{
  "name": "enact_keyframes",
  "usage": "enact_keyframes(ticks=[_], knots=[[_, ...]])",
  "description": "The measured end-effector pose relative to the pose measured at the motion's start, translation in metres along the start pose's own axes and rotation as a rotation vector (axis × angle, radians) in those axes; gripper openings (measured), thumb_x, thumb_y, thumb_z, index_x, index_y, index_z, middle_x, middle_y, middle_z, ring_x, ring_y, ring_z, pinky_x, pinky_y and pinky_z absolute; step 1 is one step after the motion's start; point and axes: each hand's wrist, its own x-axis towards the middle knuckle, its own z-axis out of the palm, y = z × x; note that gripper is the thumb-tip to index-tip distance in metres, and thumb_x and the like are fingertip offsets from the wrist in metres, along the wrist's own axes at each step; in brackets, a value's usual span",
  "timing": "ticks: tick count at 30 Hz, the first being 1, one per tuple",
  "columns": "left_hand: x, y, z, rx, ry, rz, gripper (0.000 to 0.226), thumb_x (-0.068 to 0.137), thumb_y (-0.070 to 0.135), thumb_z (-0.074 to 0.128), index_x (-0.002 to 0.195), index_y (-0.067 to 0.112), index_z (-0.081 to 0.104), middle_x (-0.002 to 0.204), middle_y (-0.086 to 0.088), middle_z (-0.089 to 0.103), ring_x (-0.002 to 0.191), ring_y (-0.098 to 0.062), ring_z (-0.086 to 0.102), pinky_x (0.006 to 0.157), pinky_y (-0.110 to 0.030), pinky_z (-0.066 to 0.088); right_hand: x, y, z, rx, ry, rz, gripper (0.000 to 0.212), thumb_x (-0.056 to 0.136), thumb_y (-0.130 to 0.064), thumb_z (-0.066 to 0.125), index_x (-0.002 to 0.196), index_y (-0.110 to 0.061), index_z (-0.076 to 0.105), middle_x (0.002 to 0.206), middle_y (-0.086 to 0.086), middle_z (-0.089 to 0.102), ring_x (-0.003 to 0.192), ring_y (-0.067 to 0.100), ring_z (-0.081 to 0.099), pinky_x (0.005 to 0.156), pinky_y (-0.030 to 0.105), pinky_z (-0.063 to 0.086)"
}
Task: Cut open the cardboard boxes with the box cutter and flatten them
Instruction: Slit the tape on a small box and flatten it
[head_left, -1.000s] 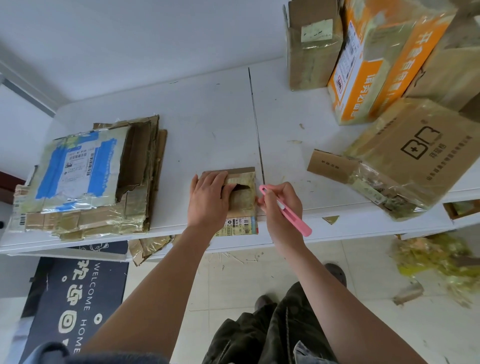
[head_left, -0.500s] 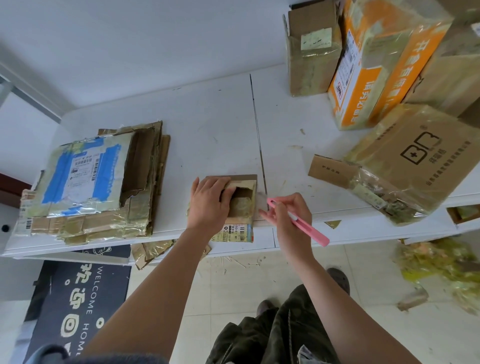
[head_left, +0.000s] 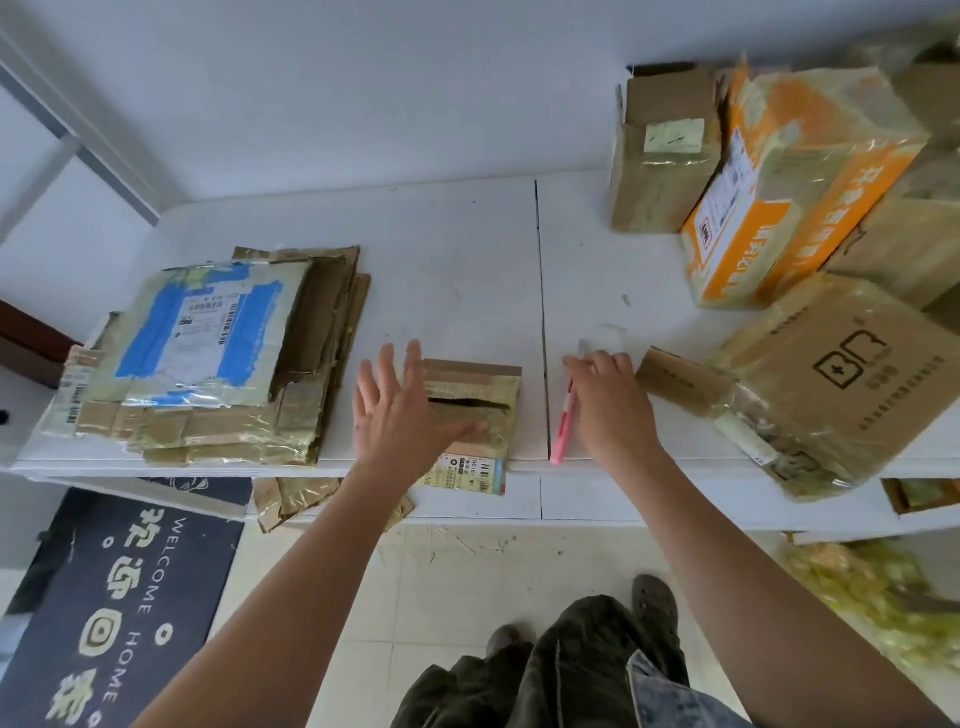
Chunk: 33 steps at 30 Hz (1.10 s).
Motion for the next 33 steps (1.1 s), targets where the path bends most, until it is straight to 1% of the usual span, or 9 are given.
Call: enact_keyframes(ticks=[3, 6, 9, 13, 18, 23, 26, 30, 33], knots=[[-0.007, 0.001, -0.003, -0.085, -0.027, -0.215, 0.133, 0.056, 0.087, 0.062, 0.154, 0.023, -0.002, 0.154, -0.008, 0.007, 0.14, -0.037, 0.014, 0.113, -0.049, 0.023, 0.006, -0.021, -0.007, 0.297, 0.104, -0.126, 0.037, 0.097, -0.006, 0.051, 0.133, -0.011, 0.057, 0.124, 0.008, 0.058, 0.12, 0.025, 0.046, 0.091, 0.03, 0.044], [-0.01, -0.001, -0.007, -0.186, -0.072, -0.356, 0.141, 0.051, 0.086, 0.066, 0.155, 0.018, -0.001, 0.148, -0.011, 0.012, 0.133, -0.041, 0.025, 0.108, -0.049, 0.028, 0.008, -0.049, -0.011, 0.563, -0.075, -0.249, 0.041, 0.098, -0.028, 0.059, 0.137, -0.014, 0.056, 0.131, 0.004, 0.06, 0.124, 0.019, 0.049, 0.1, 0.024, 0.037], [-0.013, -0.005, -0.011, -0.206, -0.067, -0.434, 0.142, 0.05, 0.086, 0.067, 0.154, 0.016, 0.0, 0.144, -0.013, 0.014, 0.131, -0.041, 0.026, 0.107, -0.049, 0.028, 0.006, -0.063, -0.007, 0.54, -0.203, -0.293, 0.057, 0.093, -0.042, 0.062, 0.142, -0.016, 0.052, 0.135, 0.002, 0.056, 0.116, 0.013, 0.054, 0.101, 0.031, 0.044], [-0.023, -0.012, -0.012, -0.18, -0.087, -0.481, 0.135, 0.059, 0.083, 0.066, 0.153, 0.011, 0.002, 0.145, -0.017, 0.014, 0.132, -0.042, 0.027, 0.106, -0.048, 0.033, 0.004, -0.069, -0.002, 0.39, -0.166, -0.278, 0.049, 0.091, -0.037, 0.067, 0.135, -0.019, 0.058, 0.113, -0.001, 0.051, 0.087, 0.008, 0.047, 0.075, 0.027, 0.045], [-0.025, -0.009, -0.007, -0.602, -0.021, -0.414, 0.105, 0.065, 0.035, 0.089, 0.143, 0.007, 0.024, 0.134, -0.015, 0.027, 0.111, -0.031, 0.049, 0.087, -0.025, 0.04, 0.004, -0.079, -0.007, 0.248, -0.12, -0.252, 0.032, 0.103, -0.032, 0.046, 0.105, -0.007, 0.067, 0.091, 0.004, 0.052, 0.078, 0.021, 0.053, 0.064, 0.03, 0.036], [-0.017, 0.002, -0.007, -0.721, 0.037, -0.415, 0.12, 0.066, 0.014, 0.09, 0.154, 0.019, 0.01, 0.139, -0.011, 0.027, 0.108, -0.024, 0.051, 0.085, -0.027, 0.043, 0.004, -0.058, -0.014, 0.495, -0.229, 0.0, 0.037, 0.105, -0.022, 0.045, 0.07, -0.013, 0.05, 0.065, 0.003, 0.052, 0.059, 0.018, 0.046, 0.061, 0.032, 0.034], [-0.013, 0.011, -0.005, -0.755, 0.08, -0.431, 0.094, 0.068, 0.006, 0.087, 0.143, 0.017, 0.032, 0.13, -0.009, 0.036, 0.08, -0.007, 0.044, 0.081, -0.022, 0.039, 0.004, -0.046, -0.018, 0.577, -0.326, 0.13, 0.02, 0.104, -0.021, 0.047, 0.1, -0.007, 0.061, 0.082, 0.013, 0.066, 0.066, 0.022, 0.058, 0.061, 0.031, 0.044], [-0.018, 0.024, -0.002, -0.644, 0.072, -0.425, 0.052, 0.082, 0.01, 0.076, 0.127, 0.013, 0.05, 0.122, -0.009, 0.053, 0.095, -0.018, 0.051, 0.086, -0.03, 0.046, 0.005, -0.045, -0.024, 0.546, -0.242, 0.048, 0.031, 0.098, -0.011, 0.059, 0.128, -0.018, 0.055, 0.096, -0.003, 0.061, 0.08, 0.008, 0.057, 0.067, 0.022, 0.045], [-0.017, 0.034, -0.004, -0.497, 0.029, -0.44, 0.049, 0.083, 0.029, 0.075, 0.122, 0.013, 0.049, 0.113, -0.007, 0.053, 0.089, -0.021, 0.054, 0.078, -0.034, 0.05, 0.005, -0.046, -0.027, 0.374, -0.19, -0.023, 0.039, 0.095, -0.011, 0.062, 0.134, -0.017, 0.055, 0.121, 0.004, 0.057, 0.109, 0.02, 0.053, 0.083, 0.032, 0.049]])
